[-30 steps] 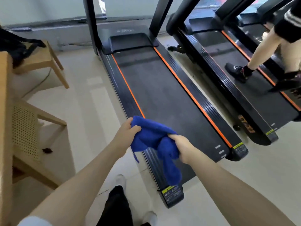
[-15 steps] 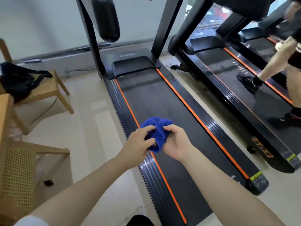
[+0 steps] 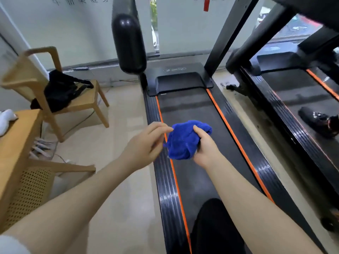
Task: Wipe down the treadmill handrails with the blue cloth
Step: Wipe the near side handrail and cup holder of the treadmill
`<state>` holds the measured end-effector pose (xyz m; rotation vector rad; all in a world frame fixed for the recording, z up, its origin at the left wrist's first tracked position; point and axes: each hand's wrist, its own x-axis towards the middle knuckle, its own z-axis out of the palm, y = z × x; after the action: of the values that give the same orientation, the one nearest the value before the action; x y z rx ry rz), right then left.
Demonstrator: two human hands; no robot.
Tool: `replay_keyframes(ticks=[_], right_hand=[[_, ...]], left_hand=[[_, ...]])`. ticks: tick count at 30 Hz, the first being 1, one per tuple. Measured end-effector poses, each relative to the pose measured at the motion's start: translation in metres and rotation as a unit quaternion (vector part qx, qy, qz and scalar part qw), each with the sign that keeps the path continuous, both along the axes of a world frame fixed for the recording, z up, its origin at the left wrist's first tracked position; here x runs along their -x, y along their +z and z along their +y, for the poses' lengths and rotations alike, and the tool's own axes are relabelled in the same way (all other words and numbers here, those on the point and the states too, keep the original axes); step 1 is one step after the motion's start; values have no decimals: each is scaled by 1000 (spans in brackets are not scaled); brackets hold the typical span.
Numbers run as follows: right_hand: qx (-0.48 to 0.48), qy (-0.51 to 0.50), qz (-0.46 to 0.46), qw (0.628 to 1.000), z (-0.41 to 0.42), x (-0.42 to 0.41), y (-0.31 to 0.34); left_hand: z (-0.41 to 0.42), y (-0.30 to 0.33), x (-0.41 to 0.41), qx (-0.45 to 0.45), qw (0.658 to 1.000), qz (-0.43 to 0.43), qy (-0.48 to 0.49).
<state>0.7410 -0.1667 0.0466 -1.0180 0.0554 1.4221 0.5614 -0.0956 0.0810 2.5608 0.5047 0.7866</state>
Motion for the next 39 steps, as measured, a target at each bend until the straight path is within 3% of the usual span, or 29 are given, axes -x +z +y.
replay_keyframes(ticks=[5, 7, 9, 12, 15, 18, 19, 21, 23, 25, 28, 30, 31, 32, 35, 39], right_hand=[[-60, 79, 19, 995, 59, -63, 56], [-46, 150, -24, 987, 80, -88, 95], [-47, 246, -130, 959, 99, -111, 134], [-49, 304, -212, 928, 124, -126, 181], [-45, 284, -157, 945, 135, -121, 210], [-74, 269, -118, 953, 145, -109, 233], [-89, 265, -134, 951, 150, -103, 242], [-109, 256, -252, 927, 164, -89, 260], [-149, 260, -384, 873, 182, -70, 275], [-247, 282, -492, 786, 197, -49, 283], [-390, 345, -632, 574, 220, -18, 278], [-388, 432, -727, 366, 233, -3, 259], [-379, 443, -761, 285, 236, -1, 248], [-382, 439, -774, 252, 239, -2, 242], [-432, 428, -754, 249, 258, -8, 245], [-417, 399, -794, 188, 306, 1, 256]], left_hand=[[36, 80, -44, -20, 978, -120, 172], [46, 111, -60, -13, 943, -156, 292], [59, 136, -75, -14, 895, -175, 410], [79, 158, -89, 25, 843, -113, 525], [93, 175, -88, 154, 796, -68, 582], [102, 184, -77, 233, 776, -28, 586], [104, 188, -74, 242, 771, -12, 588], [110, 197, -73, 267, 766, 1, 584], [115, 202, -72, 297, 767, 7, 569], [118, 200, -69, 332, 766, 13, 551], [122, 195, -60, 349, 781, -11, 518], [124, 196, -59, 315, 810, -31, 494], [124, 197, -60, 302, 820, -30, 485], [124, 197, -61, 293, 826, -28, 480], [124, 196, -59, 324, 811, -28, 487], [125, 189, -56, 361, 786, 15, 502]])
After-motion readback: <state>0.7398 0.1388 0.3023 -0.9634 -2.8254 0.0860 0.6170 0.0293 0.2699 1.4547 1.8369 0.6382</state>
